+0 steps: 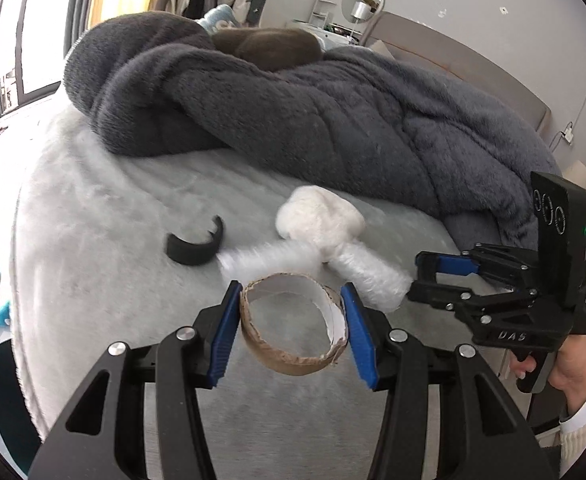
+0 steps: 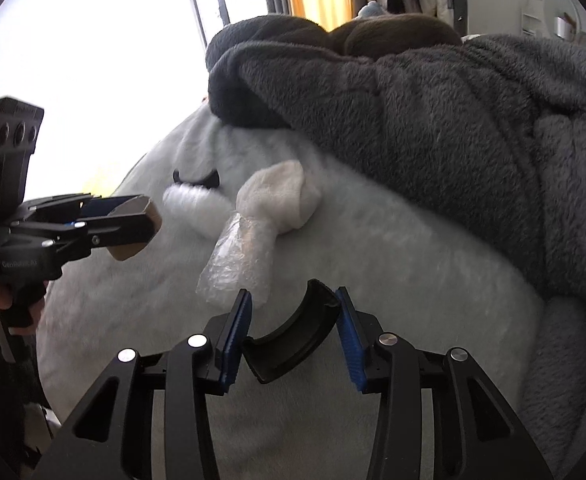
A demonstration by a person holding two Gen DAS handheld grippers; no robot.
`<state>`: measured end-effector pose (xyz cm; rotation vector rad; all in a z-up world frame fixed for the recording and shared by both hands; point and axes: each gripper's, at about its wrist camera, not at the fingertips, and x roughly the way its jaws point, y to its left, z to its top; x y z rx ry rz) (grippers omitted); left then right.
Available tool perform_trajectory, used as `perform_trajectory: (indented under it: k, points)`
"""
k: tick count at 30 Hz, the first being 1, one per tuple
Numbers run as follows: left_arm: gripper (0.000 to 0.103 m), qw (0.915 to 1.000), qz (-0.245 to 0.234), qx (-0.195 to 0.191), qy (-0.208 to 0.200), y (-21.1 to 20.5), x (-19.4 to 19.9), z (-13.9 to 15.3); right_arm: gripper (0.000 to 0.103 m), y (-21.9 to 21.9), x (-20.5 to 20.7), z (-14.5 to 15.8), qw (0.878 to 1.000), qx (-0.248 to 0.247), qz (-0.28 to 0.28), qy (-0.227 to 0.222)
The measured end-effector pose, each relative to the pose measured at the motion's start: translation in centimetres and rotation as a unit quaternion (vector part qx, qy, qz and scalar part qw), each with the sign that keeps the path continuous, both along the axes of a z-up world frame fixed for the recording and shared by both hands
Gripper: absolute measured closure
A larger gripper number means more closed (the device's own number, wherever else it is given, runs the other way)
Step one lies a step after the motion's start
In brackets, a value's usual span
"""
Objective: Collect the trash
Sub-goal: 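Carry the tape roll and black clip over the black trash bin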
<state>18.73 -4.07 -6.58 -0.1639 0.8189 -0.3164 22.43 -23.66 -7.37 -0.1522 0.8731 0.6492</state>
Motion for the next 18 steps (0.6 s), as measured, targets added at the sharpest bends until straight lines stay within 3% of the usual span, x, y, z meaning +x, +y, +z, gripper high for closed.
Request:
perform_trajectory:
  k: [12,18]
  points:
    - [0.05,0.9994,0.027,0.018,-0.013,5.2,-0.9,1.0,0.06,0.5,2.0,2.4,0.995,-0.004,-0.097,-0.005]
    - [0.05,0.9984,0.051,0.02,-0.013,8.6,-1.8,1.3,0.06,3.4,2.3,3.8,0.995,0.01,-0.094,-0.024]
